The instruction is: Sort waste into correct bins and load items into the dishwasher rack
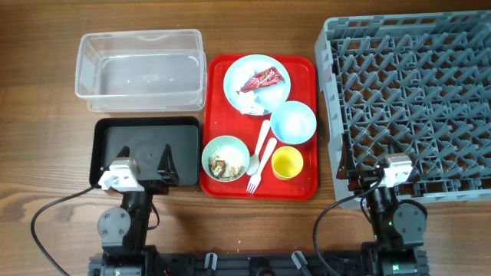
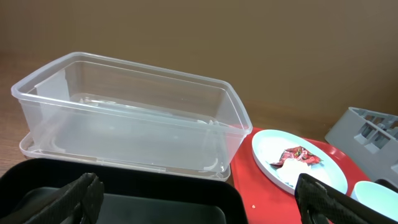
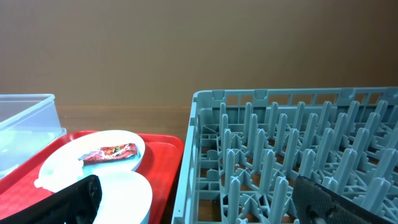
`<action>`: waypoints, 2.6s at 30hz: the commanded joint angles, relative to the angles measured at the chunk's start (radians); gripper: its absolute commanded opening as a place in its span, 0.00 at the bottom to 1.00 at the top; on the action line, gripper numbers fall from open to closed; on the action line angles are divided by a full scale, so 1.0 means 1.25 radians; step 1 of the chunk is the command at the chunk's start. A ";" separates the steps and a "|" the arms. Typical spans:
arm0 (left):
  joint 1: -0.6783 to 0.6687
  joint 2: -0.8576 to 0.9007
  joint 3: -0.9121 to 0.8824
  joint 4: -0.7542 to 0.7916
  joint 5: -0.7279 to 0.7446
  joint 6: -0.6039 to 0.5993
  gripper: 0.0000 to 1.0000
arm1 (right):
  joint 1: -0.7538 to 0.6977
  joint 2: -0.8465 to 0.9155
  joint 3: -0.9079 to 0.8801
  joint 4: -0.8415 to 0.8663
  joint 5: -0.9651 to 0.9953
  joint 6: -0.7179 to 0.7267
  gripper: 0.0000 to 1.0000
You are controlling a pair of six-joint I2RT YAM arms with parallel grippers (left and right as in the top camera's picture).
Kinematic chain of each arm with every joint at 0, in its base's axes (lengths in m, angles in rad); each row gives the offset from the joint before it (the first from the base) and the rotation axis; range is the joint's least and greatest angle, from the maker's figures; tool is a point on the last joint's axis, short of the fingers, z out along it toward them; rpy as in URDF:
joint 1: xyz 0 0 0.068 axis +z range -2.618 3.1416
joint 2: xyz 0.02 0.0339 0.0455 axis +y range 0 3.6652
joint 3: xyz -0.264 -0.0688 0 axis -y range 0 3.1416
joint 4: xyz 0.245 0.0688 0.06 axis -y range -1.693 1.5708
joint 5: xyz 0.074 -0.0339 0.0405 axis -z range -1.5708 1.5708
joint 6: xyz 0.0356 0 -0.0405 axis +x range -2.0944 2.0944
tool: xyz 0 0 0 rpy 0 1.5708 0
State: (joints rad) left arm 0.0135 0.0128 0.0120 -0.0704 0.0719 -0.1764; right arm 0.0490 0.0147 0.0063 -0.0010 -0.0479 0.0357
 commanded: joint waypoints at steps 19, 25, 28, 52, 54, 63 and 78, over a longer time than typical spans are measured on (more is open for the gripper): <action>0.003 -0.008 -0.005 -0.002 -0.005 0.007 1.00 | -0.003 -0.003 -0.001 0.002 -0.010 -0.006 1.00; 0.003 -0.008 -0.005 -0.002 -0.005 0.007 1.00 | -0.003 -0.003 -0.001 0.002 -0.010 -0.006 1.00; 0.003 -0.008 -0.005 -0.002 -0.005 0.007 1.00 | -0.003 -0.003 -0.001 0.002 -0.010 -0.006 1.00; 0.004 0.019 0.037 -0.032 -0.008 -0.036 1.00 | -0.003 0.028 0.092 -0.040 0.003 0.082 1.00; 0.003 0.063 0.082 -0.074 -0.008 -0.036 1.00 | -0.003 0.069 0.149 -0.088 0.006 0.082 1.00; 0.003 0.453 0.470 -0.387 0.014 -0.036 1.00 | -0.003 0.387 0.495 -0.404 -0.048 0.103 1.00; 0.002 0.785 0.763 -0.497 0.150 -0.036 1.00 | -0.003 0.598 0.710 -0.663 -0.055 0.100 1.00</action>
State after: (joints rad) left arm 0.0135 0.9825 0.9459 -0.7986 0.1406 -0.2188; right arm 0.0490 0.7650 0.8722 -0.8371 -0.1230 0.1535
